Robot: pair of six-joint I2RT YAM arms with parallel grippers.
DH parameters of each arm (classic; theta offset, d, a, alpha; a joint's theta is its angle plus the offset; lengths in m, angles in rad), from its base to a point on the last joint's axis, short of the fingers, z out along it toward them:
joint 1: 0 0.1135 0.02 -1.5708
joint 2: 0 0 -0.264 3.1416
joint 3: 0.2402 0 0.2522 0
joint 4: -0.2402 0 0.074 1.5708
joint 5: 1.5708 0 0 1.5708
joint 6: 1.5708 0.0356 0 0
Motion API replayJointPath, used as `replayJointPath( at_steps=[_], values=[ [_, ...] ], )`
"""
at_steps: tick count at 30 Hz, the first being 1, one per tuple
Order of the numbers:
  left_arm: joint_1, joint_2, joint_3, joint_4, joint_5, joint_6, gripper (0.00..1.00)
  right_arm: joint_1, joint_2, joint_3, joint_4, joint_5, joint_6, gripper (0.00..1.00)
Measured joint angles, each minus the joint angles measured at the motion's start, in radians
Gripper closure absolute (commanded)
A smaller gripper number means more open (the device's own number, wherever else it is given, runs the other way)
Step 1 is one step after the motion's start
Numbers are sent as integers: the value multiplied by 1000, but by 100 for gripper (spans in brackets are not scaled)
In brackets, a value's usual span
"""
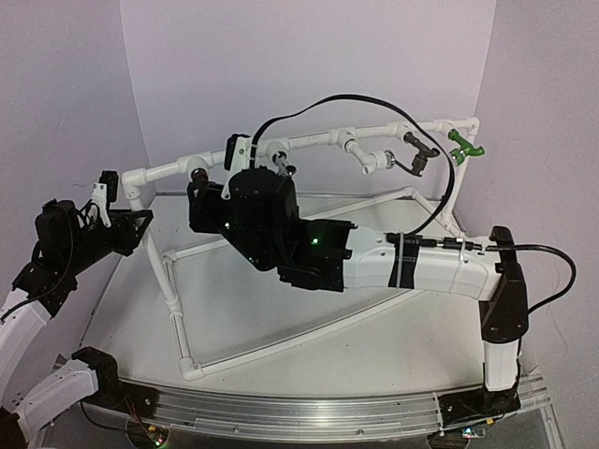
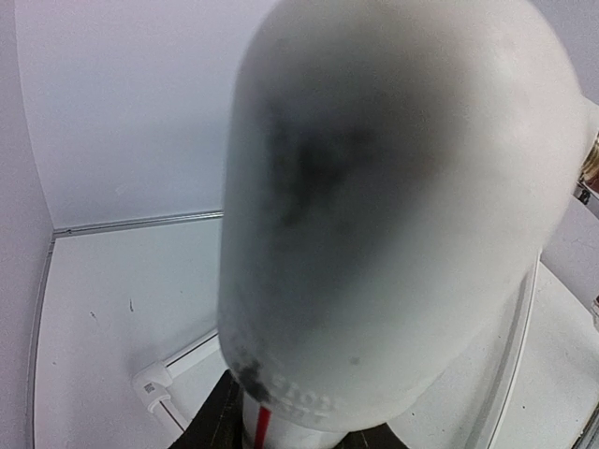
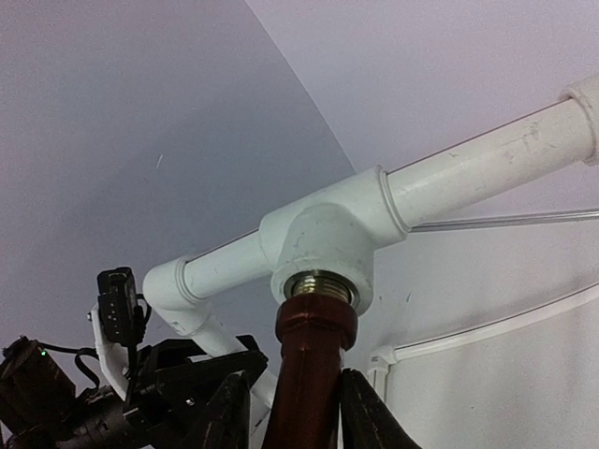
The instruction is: Install the water faucets
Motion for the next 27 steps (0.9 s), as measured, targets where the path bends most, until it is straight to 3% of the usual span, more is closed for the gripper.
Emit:
replayJointPath(
  at_steps=[3,5,13,18,21,27],
  values=[
    [-3,-1,0,-4,-6,-2,99,-23,-1,-5,9,-70,31,38],
    [-4,-1,0,-2,-10,-3,99,-35,-7,-13,9,-102,36,33],
    [-12,-1,0,-9,-8,6,99,-47,-56,-82,3,-133,-1,26],
    [-12,-1,0,-12,-9,6,99,-16,-56,-73,-49,-68,-92,20],
    [-12,0,0,-12,-9,6,99,15,-56,-68,-79,-11,-134,26],
    [-12,1,0,-12,-9,6,99,55,-42,-17,-109,41,-174,53]
  ],
)
